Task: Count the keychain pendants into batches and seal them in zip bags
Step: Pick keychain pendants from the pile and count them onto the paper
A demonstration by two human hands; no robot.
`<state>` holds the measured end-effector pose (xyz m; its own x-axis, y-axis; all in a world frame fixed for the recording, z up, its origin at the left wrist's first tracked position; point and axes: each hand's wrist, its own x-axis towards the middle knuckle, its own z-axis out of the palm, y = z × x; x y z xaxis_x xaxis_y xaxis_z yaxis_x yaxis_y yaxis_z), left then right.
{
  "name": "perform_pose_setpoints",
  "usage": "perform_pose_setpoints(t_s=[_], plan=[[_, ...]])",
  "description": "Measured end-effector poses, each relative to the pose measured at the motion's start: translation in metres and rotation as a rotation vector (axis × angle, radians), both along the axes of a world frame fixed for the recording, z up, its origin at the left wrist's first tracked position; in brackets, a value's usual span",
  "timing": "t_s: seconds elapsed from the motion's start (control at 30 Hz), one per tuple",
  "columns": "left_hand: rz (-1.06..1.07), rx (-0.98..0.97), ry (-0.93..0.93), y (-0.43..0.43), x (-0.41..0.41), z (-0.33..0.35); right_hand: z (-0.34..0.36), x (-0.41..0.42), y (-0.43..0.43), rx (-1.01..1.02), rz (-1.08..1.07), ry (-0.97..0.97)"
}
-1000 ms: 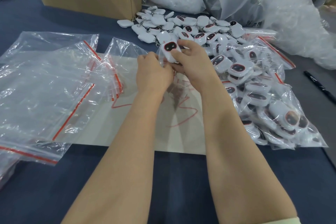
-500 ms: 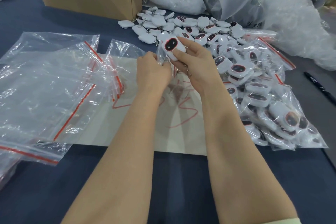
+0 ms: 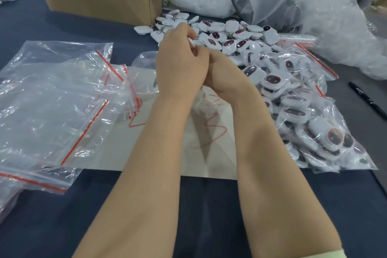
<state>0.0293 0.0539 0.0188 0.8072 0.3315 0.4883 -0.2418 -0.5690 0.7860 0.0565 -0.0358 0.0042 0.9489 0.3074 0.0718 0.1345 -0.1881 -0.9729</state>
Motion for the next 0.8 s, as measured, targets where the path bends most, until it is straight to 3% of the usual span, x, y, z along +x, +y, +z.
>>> perform_pose_setpoints(t_s=[0.1,0.23,0.37,0.63,0.8], plan=[[0.021,0.033,0.103,0.004,0.006,-0.006,0.003,-0.003,0.002,-0.146,-0.049,-0.047],[-0.008,0.033,0.357,0.004,0.01,-0.033,-0.005,0.009,-0.004,-0.504,-0.574,-0.214],[-0.047,0.016,0.408,-0.003,0.009,-0.044,-0.021,0.027,-0.005,-0.816,-0.54,-0.064],[-0.024,0.02,0.398,-0.003,0.01,-0.044,-0.035,0.043,-0.008,-0.896,-0.577,0.047],[-0.021,0.01,0.409,-0.003,0.009,-0.043,-0.04,0.041,-0.007,-0.855,-0.667,-0.015]])
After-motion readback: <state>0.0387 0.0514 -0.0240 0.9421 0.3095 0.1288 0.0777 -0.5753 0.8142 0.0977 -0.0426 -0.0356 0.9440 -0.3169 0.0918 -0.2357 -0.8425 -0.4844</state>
